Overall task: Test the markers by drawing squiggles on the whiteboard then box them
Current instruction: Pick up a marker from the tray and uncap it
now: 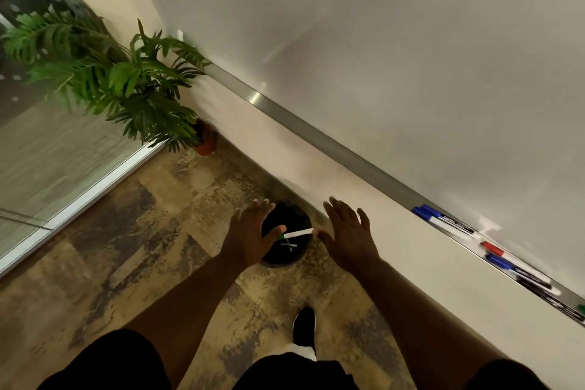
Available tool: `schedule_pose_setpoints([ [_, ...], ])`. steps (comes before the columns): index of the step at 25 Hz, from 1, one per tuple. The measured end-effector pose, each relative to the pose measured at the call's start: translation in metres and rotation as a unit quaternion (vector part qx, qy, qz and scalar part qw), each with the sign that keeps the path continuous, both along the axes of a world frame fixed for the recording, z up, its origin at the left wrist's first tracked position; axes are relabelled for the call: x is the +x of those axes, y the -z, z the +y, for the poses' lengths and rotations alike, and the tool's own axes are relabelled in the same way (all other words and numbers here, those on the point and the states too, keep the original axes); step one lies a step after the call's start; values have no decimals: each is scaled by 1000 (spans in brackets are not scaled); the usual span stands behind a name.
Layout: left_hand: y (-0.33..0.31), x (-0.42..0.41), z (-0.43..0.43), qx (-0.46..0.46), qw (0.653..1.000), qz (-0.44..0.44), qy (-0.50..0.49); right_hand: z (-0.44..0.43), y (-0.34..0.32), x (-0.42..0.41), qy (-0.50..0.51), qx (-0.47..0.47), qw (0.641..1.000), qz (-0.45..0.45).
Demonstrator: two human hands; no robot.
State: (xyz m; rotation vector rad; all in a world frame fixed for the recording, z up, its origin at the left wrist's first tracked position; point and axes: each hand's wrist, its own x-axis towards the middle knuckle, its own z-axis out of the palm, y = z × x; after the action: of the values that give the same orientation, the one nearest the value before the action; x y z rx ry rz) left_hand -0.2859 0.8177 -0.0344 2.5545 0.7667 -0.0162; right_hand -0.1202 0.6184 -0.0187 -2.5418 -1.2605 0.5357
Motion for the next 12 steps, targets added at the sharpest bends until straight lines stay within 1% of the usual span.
schedule_pose_setpoints([
  [3, 1, 2, 6, 0, 999, 36, 21, 0, 10, 6, -7, -32, 999, -5],
  [12, -12, 36, -23, 11, 993, 48, 103, -39, 2, 11, 36, -49, 998, -22],
])
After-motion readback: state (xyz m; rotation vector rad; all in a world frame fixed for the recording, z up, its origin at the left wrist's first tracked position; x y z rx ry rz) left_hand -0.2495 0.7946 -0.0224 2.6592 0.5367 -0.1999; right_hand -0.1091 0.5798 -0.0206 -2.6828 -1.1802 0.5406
